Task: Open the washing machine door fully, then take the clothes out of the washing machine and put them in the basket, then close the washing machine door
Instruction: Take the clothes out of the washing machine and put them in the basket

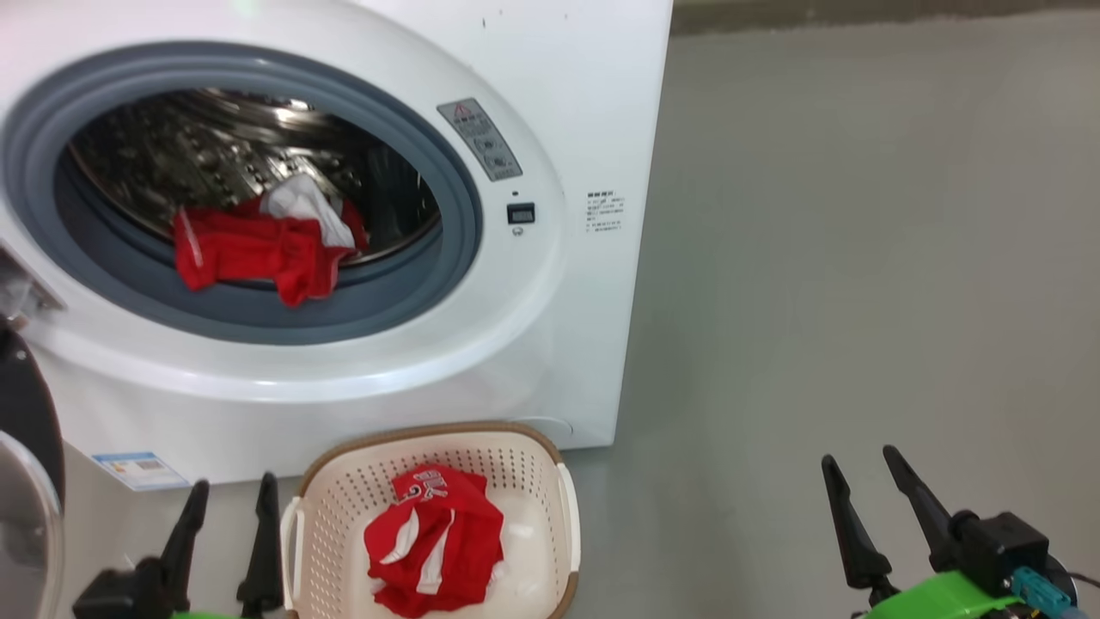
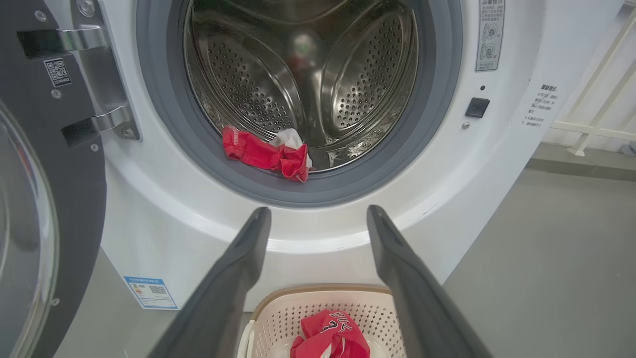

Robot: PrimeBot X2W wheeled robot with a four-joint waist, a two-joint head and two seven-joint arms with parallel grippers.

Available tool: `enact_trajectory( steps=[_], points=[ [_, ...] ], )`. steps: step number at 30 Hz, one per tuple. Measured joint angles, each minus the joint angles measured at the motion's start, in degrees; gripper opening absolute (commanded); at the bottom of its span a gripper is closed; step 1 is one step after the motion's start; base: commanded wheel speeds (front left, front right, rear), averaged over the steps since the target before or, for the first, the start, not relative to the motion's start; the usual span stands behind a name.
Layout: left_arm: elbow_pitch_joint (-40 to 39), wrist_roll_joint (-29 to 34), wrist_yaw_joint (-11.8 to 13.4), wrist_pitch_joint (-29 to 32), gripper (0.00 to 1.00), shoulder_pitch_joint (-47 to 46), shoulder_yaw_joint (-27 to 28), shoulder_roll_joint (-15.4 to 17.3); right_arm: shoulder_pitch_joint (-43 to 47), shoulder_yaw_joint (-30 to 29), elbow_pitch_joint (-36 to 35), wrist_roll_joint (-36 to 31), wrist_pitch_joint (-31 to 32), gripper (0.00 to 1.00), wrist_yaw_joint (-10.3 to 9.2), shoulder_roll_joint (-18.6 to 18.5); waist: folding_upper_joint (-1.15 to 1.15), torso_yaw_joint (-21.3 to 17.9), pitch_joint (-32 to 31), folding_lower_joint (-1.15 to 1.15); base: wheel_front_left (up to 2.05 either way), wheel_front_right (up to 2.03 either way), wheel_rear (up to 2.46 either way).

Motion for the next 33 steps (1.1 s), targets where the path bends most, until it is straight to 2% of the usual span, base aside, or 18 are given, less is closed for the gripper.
enact_trajectory(
  steps=[16,33],
  points=[
    [-7.5,0.64,0.0,0.0,1.0,9.9,3.09,-0.68,4.26,-0.93,-1.19,0.49,0.0,1.0,0.0,-0.26,0.0,0.3,-3.27,0.0,0.0,0.0,0.0],
    [-8.67,0.64,0.0,0.0,1.0,10.5,3.38,-1.24,5.17,-1.43,-1.4,0.49,0.01,1.0,0.0,-0.23,0.0,-0.21,-2.65,0.0,0.0,0.0,0.0]
  ],
)
